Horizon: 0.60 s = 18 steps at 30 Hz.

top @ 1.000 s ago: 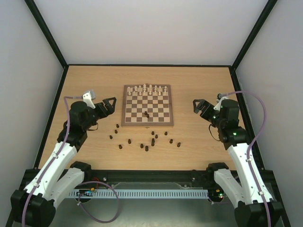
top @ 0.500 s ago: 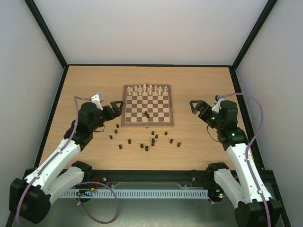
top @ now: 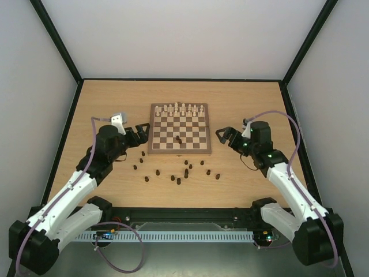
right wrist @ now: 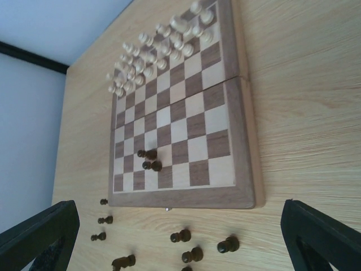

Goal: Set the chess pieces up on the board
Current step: Adjust the chess piece on the chessboard.

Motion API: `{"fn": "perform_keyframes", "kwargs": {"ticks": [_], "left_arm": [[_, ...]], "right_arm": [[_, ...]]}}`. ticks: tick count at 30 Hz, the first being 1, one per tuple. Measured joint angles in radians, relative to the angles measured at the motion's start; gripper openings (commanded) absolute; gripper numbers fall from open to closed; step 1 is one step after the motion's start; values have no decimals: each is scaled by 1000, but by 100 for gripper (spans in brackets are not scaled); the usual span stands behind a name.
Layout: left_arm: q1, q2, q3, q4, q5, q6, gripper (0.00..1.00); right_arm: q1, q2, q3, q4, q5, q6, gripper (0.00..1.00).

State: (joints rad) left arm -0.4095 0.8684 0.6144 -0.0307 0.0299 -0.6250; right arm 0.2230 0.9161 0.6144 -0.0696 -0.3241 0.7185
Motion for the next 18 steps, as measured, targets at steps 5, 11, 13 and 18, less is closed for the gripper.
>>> {"fn": "perform_keyframes", "kwargs": {"ticks": [5, 11, 13, 18], "left_arm": [[0, -50, -27, 26, 60, 34, 100], [0, -39, -24, 15, 91, 73, 100], [0, -31, -16, -2, 87, 80, 99], [0, -9, 15, -13, 71, 77, 99]], "right_arm": [[83, 103, 104, -41, 29, -29, 99], [130, 134, 171, -67, 30, -79, 99], [133, 141, 177, -77, 29, -92, 99], [135, 174, 186, -112, 43, -129, 99]]}}
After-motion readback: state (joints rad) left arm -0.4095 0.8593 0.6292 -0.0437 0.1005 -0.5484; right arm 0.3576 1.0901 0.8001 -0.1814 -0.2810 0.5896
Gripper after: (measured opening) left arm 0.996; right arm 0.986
